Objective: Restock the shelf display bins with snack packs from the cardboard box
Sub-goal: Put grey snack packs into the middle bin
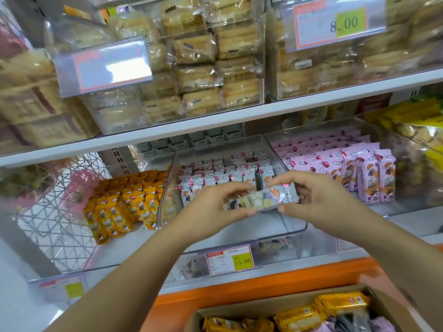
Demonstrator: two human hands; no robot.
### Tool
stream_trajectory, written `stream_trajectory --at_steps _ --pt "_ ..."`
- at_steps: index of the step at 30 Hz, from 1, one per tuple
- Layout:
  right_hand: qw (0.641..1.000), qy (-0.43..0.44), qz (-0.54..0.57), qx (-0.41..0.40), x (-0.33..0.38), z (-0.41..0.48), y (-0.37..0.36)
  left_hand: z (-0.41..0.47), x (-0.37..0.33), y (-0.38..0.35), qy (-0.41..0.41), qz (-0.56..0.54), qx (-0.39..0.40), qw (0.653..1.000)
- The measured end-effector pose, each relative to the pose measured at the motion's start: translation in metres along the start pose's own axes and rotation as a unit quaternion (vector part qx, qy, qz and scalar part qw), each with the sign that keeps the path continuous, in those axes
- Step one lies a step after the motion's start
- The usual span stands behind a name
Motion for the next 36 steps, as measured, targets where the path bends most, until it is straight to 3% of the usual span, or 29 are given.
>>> stream_trajectory --at_steps 3,7,10,13,18,28,36 --pt "1.0 0.012 0.006 0.001 0.001 -0.001 -0.003 -0.002 -0.001 -0.014 0.0 -0.029 -0.005 1.0" --pt "0.994 0.036 -0.057 -0.088 0.001 0.013 0.006 0.014 0.008 -0.02 0.016 -0.062 -0.011 0.998" --pt "0.977 0.058 -0.178 -0.097 0.005 0.032 0.014 0.043 0.027 -0.016 0.029 0.068 -0.067 0.995" --pt "0.962 0.06 -0.263 -0.043 0.007 0.052 0.01 0.068 0.04 -0.025 0.006 0.254 -0.051 0.966" --pt "0.944 0.053 -0.326 -0.009 0.004 0.078 -0.002 0.091 0.051 -0.035 -0.029 0.324 -0.037 0.945" --pt "0.911 0.064 -0.407 0.029 0.004 0.102 -0.018 0.091 0.054 -0.035 -0.032 0.303 -0.021 0.952" --pt "0.906 0.074 -0.413 0.061 0.001 0.118 -0.033 0.087 0.059 -0.027 -0.001 0.269 -0.001 0.963"
Point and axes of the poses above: each hand's wrist, its own z-axis towards the middle knuckle, its own y-axis out of the back of the hand, x = y × z, the point moved 3 cm from there along z, towards the middle knuckle, and after that the axes turned 9 degrees about -x, right-handed, at the moved point
